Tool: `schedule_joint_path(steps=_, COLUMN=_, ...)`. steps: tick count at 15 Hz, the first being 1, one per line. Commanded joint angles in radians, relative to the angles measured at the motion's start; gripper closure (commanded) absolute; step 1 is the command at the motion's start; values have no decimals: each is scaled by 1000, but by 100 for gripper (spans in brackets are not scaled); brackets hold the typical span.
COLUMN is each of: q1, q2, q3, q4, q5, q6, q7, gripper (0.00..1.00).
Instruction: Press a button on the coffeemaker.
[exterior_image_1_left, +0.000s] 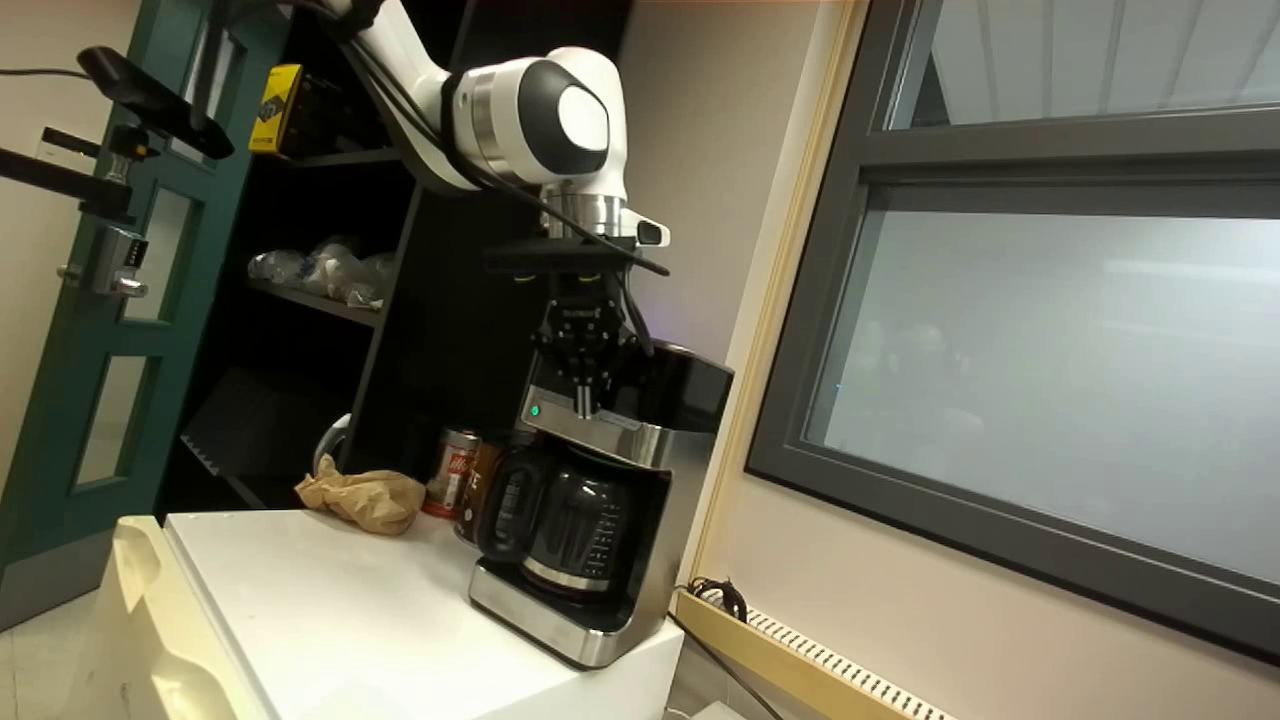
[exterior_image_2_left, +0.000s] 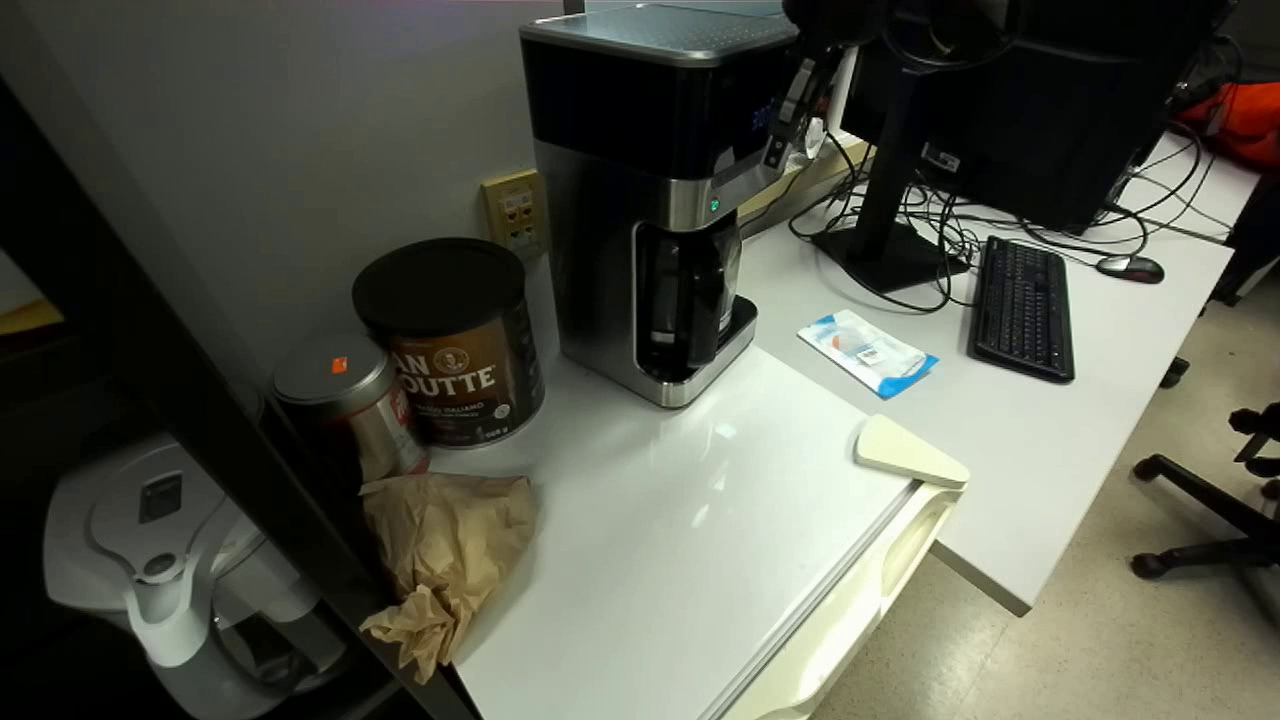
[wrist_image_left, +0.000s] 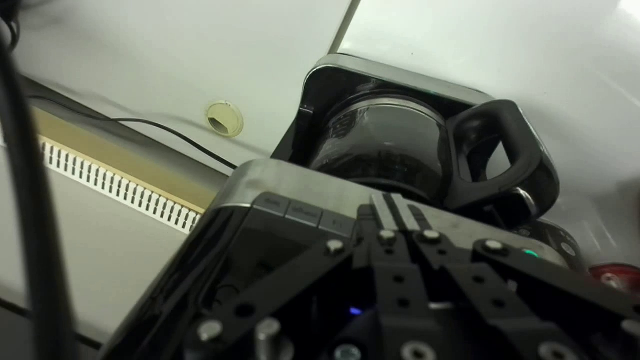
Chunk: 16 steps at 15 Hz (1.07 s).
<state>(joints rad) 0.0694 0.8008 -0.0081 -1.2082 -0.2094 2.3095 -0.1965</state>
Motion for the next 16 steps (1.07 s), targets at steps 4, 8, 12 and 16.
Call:
schedule_joint_path(steps=4, q1=5, q2=-74, q3=-3, q4=-86, q5=-22, q6=74, q7=-7, gripper=100)
schedule_joint_path(steps=8, q1=4, q2=-105, q3=2, q4=-130, q5=-23, q6=56, q7=-27, gripper=100)
schedule_joint_path(steps=12, q1=24, q2=-175, q3=-20, q4=-231, q5=-85, q6=-1, q7=-30, gripper=100)
schedule_joint_path(steps=16, q1=36, q2=-275, q3=-39, q4=-371, q5=-180, q6=-28, q7=-14, gripper=100)
